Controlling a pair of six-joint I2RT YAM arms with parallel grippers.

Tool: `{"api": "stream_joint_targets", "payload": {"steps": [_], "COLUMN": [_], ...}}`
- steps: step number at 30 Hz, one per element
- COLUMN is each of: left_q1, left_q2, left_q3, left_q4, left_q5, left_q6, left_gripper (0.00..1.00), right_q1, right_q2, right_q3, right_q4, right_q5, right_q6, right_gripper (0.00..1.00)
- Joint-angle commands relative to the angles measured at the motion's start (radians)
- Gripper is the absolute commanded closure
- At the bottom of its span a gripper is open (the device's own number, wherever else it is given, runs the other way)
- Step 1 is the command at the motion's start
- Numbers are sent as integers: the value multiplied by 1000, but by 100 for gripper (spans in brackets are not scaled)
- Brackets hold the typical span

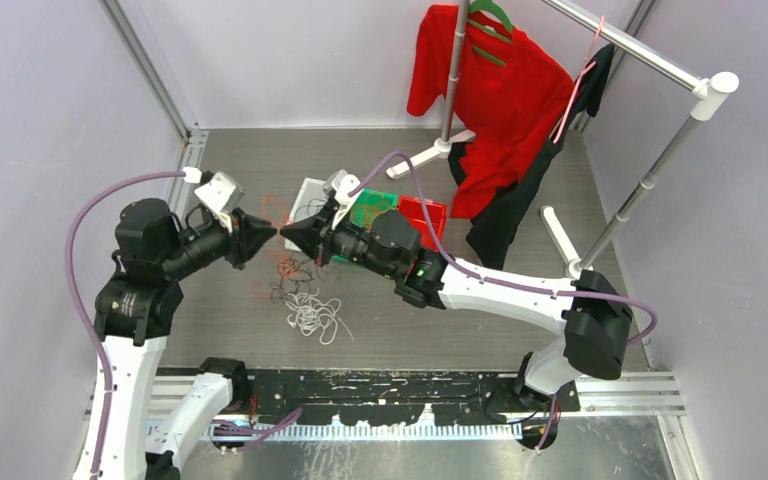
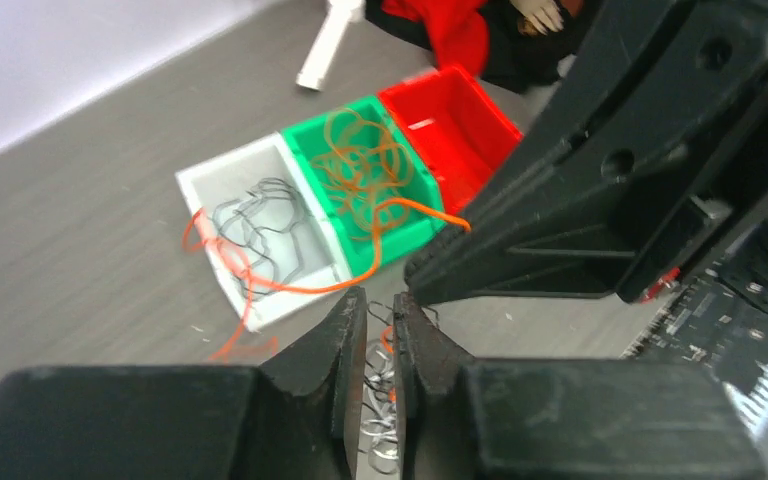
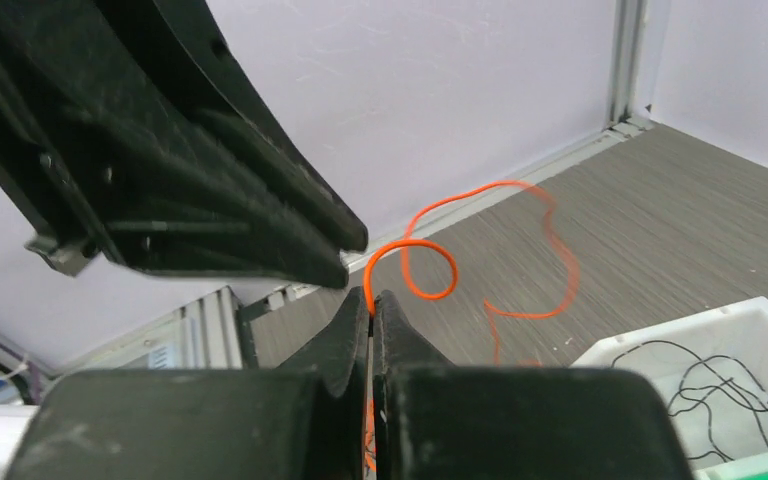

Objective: Untangle the cables
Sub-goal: Untie the cable.

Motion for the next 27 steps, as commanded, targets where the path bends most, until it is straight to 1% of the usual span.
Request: {"api": "stream_joint_targets", "payload": {"steps": [1, 2, 3, 5, 8, 11, 15, 17, 20, 25, 27], "left_q1": [-2, -2, -2, -2, -2, -1, -2, -2, -2, -1, -1], "left_q2": [-4, 5, 12, 18, 8, -10, -50, -82, -149, -168, -162], "left_q3": [8, 3, -1, -12, -30, -69, -124, -152, -195, -207, -207], "left_q4": [-85, -111, -140, -181, -227, -207, -131, -57, 71, 136, 142], "left_q5": [150, 168, 182, 209, 275, 281, 184, 121, 2, -32, -14], "left_q6": [98, 124, 145, 185, 262, 271, 262, 253, 196, 171, 184], "left_gripper": [73, 64, 60, 57, 56, 56, 57, 57, 57, 56, 55], "right_q1": [-7, -8, -8, -9, -10, -11, -13, -16, -17, -17, -16], "right_q2": [-45, -49, -54, -62, -69, -69, -76, -87, -94, -87, -85], "right_q3": [-13, -15, -18, -25, -28, -23, -22, -23, -16, -8, -4], "right_q4": [71, 70, 70, 72, 69, 74, 78, 71, 57, 66, 70], "right_q5": [-60, -68, -69, -71, -79, -98, -141, -150, -171, -211, -226], "right_q6": [54, 57, 61, 74, 92, 130, 163, 172, 183, 218, 231], "right_gripper": [99, 99, 99, 99, 99, 99, 99, 99, 99, 99, 99]}}
